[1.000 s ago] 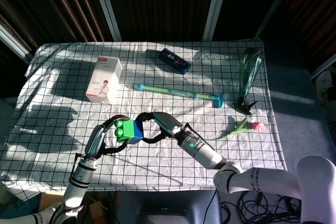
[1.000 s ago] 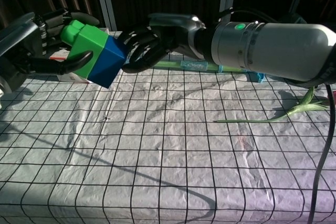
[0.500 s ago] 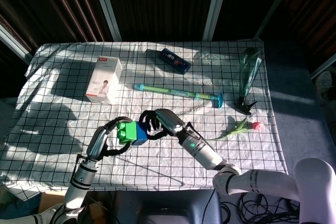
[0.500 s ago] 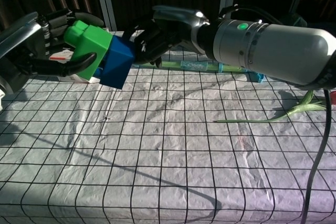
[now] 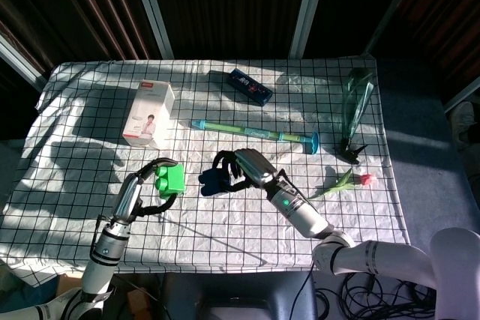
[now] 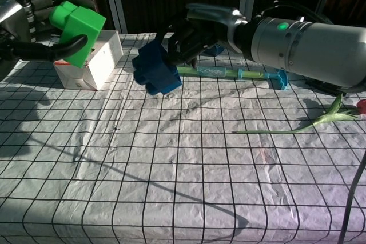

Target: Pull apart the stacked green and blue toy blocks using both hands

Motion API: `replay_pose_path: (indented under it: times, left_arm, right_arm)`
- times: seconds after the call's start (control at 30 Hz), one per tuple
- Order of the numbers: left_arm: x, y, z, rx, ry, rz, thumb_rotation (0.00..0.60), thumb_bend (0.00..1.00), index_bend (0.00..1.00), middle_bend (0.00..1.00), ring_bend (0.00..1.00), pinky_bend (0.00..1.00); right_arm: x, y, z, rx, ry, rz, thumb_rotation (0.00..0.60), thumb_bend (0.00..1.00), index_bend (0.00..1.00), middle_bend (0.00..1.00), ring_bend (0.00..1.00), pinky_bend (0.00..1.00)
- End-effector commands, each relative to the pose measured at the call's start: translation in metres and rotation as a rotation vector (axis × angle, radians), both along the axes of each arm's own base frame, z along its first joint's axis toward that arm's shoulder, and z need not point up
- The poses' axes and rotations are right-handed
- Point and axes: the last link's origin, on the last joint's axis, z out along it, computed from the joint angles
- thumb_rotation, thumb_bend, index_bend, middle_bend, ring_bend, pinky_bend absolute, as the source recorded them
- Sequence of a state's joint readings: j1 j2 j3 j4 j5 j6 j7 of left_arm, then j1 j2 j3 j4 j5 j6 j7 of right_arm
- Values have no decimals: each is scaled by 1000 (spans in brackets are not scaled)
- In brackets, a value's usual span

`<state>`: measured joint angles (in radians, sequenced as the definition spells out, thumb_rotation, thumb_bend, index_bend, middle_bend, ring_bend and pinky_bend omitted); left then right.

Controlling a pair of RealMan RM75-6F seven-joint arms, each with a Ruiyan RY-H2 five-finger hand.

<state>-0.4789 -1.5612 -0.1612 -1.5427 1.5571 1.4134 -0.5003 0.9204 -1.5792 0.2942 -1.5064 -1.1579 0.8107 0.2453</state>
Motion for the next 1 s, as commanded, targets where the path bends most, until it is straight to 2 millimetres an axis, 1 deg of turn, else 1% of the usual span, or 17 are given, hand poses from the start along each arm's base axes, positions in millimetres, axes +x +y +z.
replay_pose_path:
  times: [0.03,0.17,0.4,0.53,0.6,0.7,0.73,0.77,0.83,0.87,0.9,0.93,0.97,1.0]
  left_arm:
    - [-3,2,3,5,9,7,600,663,729,903,648,602]
    - [-17,8,7,27,50,43,600,663,729,903,648,601]
    - [-58,15,9,42,176,142,600,663,729,902,648,601]
    - [-77,17,-3,9,270,178,600,656,724,902,648,579]
    - [-82,16,-13,-10,323,176,600,654,718,899,647,558]
    - [-86,15,-24,-39,382,166,600,630,705,871,624,527]
    - [-87,13,-28,-59,410,158,600,605,688,842,599,506]
    - [-88,12,-31,-75,428,151,600,569,660,796,565,481]
    - [-89,11,-35,-111,456,137,600,527,602,721,508,441]
    - [-90,11,-36,-127,462,132,600,502,549,661,464,413]
    - [-89,11,-37,-141,463,130,600,480,488,596,415,383]
    - [-90,11,-38,-159,467,127,600,464,441,544,374,359]
    - [-90,11,-39,-173,471,127,600,451,399,495,333,337]
    - [-90,11,-39,-188,475,125,600,441,359,448,290,314]
  right_arm:
    - [-11,-2,4,-30,40,5,600,343,913,663,645,647]
    - [-33,-6,10,-78,112,6,600,344,913,664,645,647]
    - [-80,-15,21,-164,286,0,600,347,913,663,645,648]
    - [-105,-18,16,-175,396,-11,600,346,911,663,645,650]
    - [-114,-19,12,-178,430,-17,600,346,896,663,643,651]
    - [-120,-20,8,-183,452,-18,600,345,833,663,605,639]
    - [-123,-20,7,-185,463,-16,600,344,775,651,568,611]
    - [-125,-20,6,-187,472,-13,600,341,699,616,517,572]
    - [-129,-19,5,-178,488,-12,600,333,561,527,429,509]
    - [-131,-19,5,-167,493,-14,600,328,429,440,347,457]
    - [-131,-19,5,-158,496,-17,600,326,332,378,289,420]
    - [-132,-19,5,-149,498,-20,600,325,257,330,245,392]
    - [-133,-19,6,-143,502,-20,600,326,155,269,188,358]
    - [-133,-19,6,-138,505,-20,600,325,77,218,142,327]
